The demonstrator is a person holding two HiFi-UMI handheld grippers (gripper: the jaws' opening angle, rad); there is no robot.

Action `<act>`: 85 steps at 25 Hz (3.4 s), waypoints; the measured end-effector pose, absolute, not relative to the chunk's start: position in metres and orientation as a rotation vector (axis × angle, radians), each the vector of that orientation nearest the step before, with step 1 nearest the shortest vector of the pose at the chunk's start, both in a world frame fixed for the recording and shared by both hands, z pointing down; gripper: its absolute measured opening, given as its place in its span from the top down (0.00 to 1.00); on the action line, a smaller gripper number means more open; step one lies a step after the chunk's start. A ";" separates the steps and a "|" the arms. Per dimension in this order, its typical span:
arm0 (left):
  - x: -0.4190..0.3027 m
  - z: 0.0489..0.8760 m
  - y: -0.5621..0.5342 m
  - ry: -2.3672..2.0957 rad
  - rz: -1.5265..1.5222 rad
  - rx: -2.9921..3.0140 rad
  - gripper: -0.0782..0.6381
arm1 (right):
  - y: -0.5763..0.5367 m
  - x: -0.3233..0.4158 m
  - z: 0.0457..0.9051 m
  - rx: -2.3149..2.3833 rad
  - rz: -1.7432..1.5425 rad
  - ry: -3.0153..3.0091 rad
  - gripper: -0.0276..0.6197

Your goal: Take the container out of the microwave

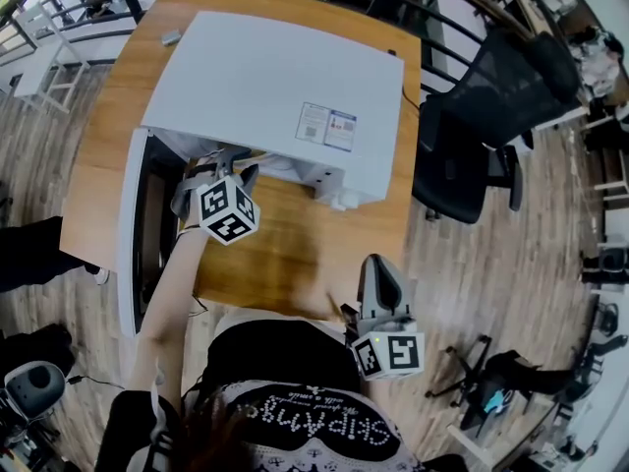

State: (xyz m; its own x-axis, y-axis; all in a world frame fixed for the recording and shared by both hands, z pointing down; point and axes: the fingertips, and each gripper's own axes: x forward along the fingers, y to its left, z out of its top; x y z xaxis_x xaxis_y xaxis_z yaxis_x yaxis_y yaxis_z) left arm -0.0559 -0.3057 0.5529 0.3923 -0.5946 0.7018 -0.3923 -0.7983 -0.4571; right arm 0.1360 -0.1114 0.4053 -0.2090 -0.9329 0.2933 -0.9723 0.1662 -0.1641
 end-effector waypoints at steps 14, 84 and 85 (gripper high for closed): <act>-0.050 0.582 -0.315 0.721 -1.524 -2.396 0.75 | -0.124 0.135 0.412 1.882 0.510 -2.284 0.90; -0.070 0.522 -0.163 0.499 -1.561 -2.461 0.83 | -0.111 0.113 0.396 1.776 0.403 -2.397 0.90; -0.069 0.519 -0.158 0.490 -1.557 -2.462 0.83 | -0.111 0.113 0.396 1.777 0.403 -2.396 0.90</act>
State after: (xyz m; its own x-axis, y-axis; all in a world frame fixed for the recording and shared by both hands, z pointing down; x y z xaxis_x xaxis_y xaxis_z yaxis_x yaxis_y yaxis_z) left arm -0.0695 -0.1577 0.5190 0.3945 -0.3726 0.8399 -0.1758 -0.9278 -0.3290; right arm 0.1130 -0.1111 0.3955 -0.2971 -0.9183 0.2616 -0.9534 0.2700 -0.1349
